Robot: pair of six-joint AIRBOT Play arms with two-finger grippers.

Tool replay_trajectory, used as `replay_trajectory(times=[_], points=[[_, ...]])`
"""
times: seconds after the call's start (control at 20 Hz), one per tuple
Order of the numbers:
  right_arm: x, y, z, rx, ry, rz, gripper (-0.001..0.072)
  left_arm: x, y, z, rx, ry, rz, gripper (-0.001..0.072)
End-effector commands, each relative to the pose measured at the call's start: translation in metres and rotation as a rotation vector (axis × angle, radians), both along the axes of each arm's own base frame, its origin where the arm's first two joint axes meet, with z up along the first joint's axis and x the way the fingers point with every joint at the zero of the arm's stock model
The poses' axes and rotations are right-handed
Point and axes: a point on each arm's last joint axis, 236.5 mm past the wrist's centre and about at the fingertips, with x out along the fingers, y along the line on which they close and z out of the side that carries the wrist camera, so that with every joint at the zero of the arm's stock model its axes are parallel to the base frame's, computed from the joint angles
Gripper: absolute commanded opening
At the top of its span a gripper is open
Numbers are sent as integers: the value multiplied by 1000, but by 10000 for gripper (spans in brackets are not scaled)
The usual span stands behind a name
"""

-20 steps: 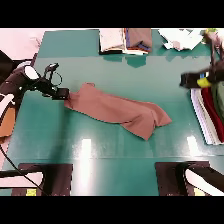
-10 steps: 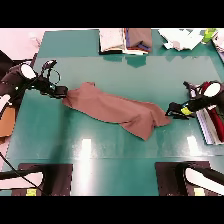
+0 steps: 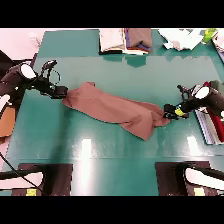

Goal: Fold the shirts.

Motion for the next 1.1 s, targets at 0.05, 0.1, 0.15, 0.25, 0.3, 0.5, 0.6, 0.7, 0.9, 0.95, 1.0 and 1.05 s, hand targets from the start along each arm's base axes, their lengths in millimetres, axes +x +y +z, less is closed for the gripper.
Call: replay_trajectory(times=[0.05, 0.1, 0.15, 0.25, 0.3, 0.5, 0.6, 0.7, 0.9, 0.95, 1.0, 1.05], points=[[33, 7, 42, -61, -185, 90, 18, 13, 4, 35, 10, -112, 14, 23], [47, 2, 72, -90, -266, 100, 18, 23, 7, 69, 21, -210, 20, 23], [61, -3, 108, -119, -363, 103, 18, 29, 10, 108, 30, -315, 23, 23], [83, -16, 208, -170, -608, 75, 17, 29, 13, 205, 32, -545, 29, 23], [86, -21, 257, -189, -727, 56, 18, 19, 13, 258, 26, -663, 31, 23], [45, -41, 432, -275, -1138, -31, 18, -65, 14, 430, -3, -1075, 41, 23], [13, -50, 484, -321, -1263, -74, 17, -112, 17, 484, -13, -1230, 48, 23], [-14, -58, 519, -368, -1348, -117, 17, -149, 18, 520, -19, -1339, 51, 23], [-40, -72, 547, -440, -1366, -167, 17, -183, 20, 563, -30, -1470, 59, 22], [-41, -75, 549, -448, -1344, -168, 17, -185, 21, 569, -34, -1492, 64, 22], [-40, -75, 549, -448, -1323, -162, 17, -181, 21, 568, -32, -1488, 65, 22], [-34, -75, 547, -438, -1299, -149, 16, -171, 20, 562, -29, -1461, 63, 22]])
